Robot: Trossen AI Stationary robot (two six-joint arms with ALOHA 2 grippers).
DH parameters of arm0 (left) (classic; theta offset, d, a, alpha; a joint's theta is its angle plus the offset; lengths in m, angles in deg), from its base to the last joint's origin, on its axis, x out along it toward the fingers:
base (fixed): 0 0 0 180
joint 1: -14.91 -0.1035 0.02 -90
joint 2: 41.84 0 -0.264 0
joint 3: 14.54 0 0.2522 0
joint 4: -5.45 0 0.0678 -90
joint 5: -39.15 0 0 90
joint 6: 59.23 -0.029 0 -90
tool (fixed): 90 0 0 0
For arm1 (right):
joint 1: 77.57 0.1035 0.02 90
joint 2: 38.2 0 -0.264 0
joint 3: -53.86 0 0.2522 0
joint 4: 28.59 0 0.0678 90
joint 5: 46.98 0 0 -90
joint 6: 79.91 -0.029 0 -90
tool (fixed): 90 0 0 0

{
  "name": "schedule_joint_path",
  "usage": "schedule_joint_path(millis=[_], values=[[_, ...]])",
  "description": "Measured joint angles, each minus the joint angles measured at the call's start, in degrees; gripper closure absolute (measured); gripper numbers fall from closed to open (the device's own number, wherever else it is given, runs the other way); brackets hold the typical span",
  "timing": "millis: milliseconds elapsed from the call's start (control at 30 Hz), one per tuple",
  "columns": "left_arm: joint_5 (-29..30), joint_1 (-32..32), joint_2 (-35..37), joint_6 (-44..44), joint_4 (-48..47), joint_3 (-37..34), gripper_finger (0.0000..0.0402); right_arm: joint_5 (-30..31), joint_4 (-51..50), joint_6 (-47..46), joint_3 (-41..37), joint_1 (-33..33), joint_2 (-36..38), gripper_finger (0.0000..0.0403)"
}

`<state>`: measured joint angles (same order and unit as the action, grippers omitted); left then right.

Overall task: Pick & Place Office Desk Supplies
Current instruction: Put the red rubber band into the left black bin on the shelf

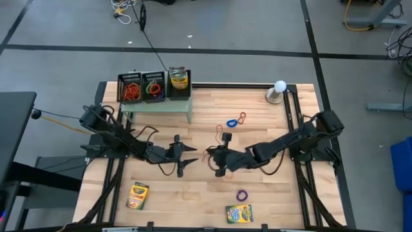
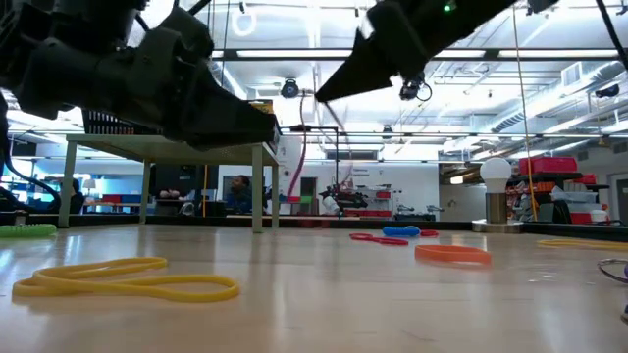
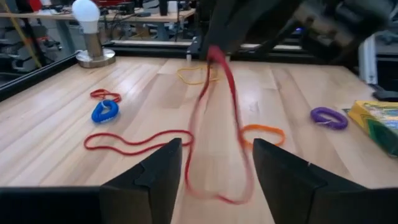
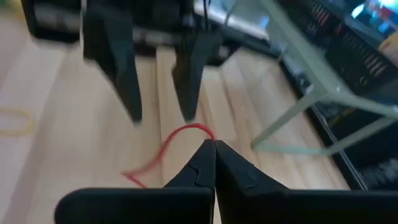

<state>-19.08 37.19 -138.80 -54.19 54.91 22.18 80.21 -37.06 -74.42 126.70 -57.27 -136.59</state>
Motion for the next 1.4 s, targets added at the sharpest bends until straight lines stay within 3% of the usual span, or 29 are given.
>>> schedule_joint_path(millis=[133, 400, 533, 667, 1033, 1200, 1400], values=[[2.4, -0.3, -3.8, -0.5, 1.9, 3.2, 0.0183, -2.1, 7.1, 2.8, -3.3, 0.0, 1.9, 0.0401], [5.5, -0.1, -9.3, -4.4, 5.9, 8.4, 0.0185, -3.4, 7.7, 3.8, -2.9, -0.7, 1.4, 0.0401], [6.5, 0.3, -9.3, -4.5, 5.9, 9.1, 0.0202, -3.6, 8.2, 3.8, -2.9, -0.6, 1.4, 0.0401], [11.9, 0.6, -9.2, -4.6, 6.2, 9.2, 0.0229, -4.7, 9.1, 3.4, -2.9, -0.6, 1.4, 0.0401], [0.6, -0.9, -9.2, -4.0, 6.2, 9.2, 0.0241, -8.3, 14.7, -0.1, -2.9, -0.5, 1.3, 0.0401], [-1.4, -0.2, -9.2, -5.8, 8.3, 9.2, 0.0287, -8.3, 14.7, -0.3, -2.9, -0.5, 1.3, 0.0401], [-0.4, 0.7, -9.2, -8.2, 8.2, 9.2, 0.0388, -8.3, 14.6, -0.3, -2.9, -0.5, 1.3, 0.0400]])
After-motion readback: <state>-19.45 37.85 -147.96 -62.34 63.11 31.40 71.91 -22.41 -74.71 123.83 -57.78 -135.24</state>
